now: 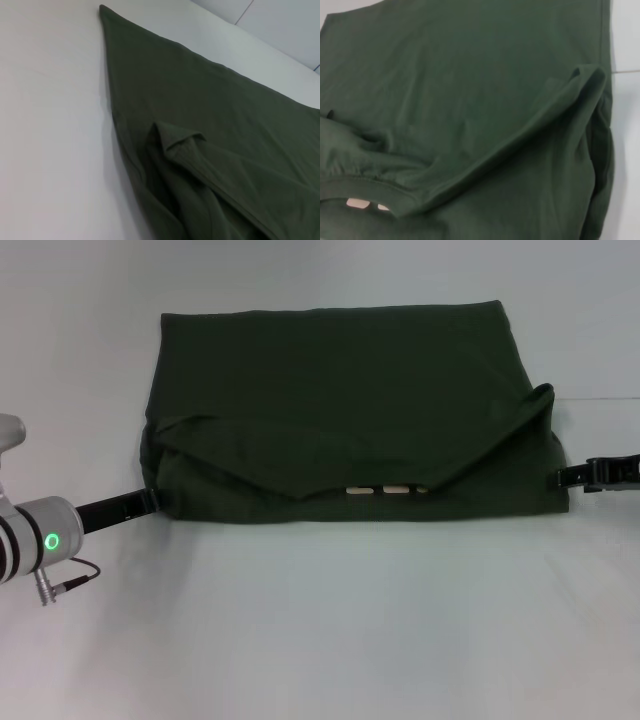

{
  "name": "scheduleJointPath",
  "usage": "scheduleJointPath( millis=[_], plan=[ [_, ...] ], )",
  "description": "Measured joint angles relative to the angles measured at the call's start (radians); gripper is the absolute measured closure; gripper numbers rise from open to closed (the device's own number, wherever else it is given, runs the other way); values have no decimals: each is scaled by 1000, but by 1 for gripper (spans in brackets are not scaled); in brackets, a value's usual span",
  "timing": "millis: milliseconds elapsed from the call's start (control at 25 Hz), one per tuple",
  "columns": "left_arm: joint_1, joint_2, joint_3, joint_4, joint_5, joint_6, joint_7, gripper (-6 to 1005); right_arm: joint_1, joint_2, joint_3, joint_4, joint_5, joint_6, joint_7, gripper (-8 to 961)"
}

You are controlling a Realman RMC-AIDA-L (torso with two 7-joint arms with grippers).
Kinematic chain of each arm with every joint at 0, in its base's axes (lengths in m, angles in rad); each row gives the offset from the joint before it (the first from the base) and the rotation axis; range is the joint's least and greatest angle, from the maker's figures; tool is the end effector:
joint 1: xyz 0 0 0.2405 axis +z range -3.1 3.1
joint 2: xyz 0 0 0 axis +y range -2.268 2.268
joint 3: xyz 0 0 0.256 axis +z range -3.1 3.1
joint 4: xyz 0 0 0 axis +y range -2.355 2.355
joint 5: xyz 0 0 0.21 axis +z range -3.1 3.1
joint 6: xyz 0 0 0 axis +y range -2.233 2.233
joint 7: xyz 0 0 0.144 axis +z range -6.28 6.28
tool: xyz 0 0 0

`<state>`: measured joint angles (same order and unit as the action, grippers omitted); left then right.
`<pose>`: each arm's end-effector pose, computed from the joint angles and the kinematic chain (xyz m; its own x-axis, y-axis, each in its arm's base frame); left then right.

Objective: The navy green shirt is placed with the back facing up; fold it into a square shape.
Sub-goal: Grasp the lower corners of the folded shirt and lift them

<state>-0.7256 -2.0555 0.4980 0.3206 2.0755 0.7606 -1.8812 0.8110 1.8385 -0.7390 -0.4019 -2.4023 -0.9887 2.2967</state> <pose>-0.3112 0.4123 -0.0200 0.2741 0.6824 0.6776 0.9589 -0.1402 -0.2467 0.3055 0.4391 0.0629 0.3925 -0.8243 -0.4079 -0.8849 -0.2176 -0.4118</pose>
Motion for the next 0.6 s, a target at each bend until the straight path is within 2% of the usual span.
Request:
scheduleJointPath(
  millis=[160,440,600],
  plan=[
    [0,-1,0,0,0,4,0,997,7,15,-12,15,0,27,3,296],
    [1,-3,1,7,0,8,0,997,10,55,-32,15,0,91,-2,307],
    [2,-3,0,8,0,8,0,997,6,68,-65,18,0,141,1,313]
  ],
)
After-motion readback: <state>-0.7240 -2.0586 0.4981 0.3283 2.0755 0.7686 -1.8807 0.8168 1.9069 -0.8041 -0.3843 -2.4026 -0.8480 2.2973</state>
